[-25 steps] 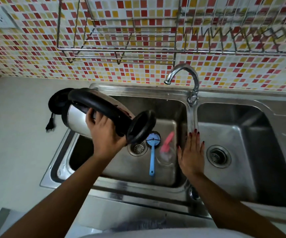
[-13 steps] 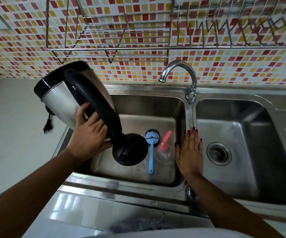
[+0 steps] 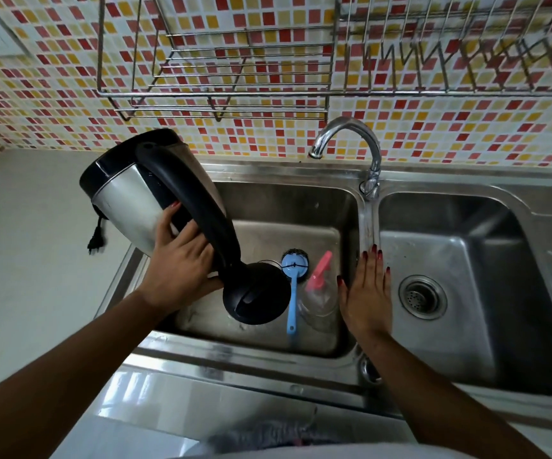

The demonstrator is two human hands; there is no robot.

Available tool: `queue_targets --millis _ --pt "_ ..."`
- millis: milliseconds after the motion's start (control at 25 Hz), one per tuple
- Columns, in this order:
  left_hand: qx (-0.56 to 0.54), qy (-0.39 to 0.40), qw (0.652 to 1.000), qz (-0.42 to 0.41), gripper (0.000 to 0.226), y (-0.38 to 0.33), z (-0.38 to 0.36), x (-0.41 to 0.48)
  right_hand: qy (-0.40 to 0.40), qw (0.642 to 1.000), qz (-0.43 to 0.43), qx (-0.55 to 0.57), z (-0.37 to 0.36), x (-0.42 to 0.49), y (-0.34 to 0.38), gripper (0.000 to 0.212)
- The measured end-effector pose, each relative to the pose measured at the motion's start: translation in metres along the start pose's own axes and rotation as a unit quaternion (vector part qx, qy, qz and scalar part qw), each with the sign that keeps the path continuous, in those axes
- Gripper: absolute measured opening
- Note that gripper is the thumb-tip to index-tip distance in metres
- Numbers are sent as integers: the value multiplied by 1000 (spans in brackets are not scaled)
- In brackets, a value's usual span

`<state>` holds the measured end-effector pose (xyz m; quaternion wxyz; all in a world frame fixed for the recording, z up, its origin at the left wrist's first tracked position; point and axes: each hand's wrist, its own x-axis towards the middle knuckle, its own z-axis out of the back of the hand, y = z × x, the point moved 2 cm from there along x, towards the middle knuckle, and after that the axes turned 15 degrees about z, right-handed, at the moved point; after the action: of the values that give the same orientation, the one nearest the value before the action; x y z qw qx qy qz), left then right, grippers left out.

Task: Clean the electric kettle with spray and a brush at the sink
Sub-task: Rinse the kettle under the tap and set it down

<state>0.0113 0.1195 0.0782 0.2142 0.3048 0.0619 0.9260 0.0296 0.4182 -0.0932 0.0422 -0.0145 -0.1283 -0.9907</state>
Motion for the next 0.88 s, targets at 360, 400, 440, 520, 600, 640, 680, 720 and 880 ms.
queue_targets --millis 360,400,440,520,600,640,680,720,880 --pt "-450 28 725 521 43 5 -2 8 10 861 18 508 73 24 126 43" --pt "-537 39 602 589 52 6 -8 1 40 825 -4 563 77 26 147 37" --pt "-589 51 488 642 61 5 -13 -8 58 793 -32 605 72 28 160 34" --pt "-628 61 346 695 61 3 -26 -26 56 771 -61 631 55 34 177 24" --pt "-633 76 284 716 53 3 -39 -40 55 783 -74 616 39 39 183 16" --pt "-642 89 265 714 51 5 -48 -47 51 797 -77 596 32 40 185 14" --pt "-658 106 246 704 51 7 -57 -54 48 815 -78 572 24 41 183 17" --pt "-678 126 224 688 51 10 -65 -61 45 827 -84 554 15 39 183 23" --pt "-716 206 186 641 38 23 -87 -82 36 861 -116 493 -9 36 191 22"
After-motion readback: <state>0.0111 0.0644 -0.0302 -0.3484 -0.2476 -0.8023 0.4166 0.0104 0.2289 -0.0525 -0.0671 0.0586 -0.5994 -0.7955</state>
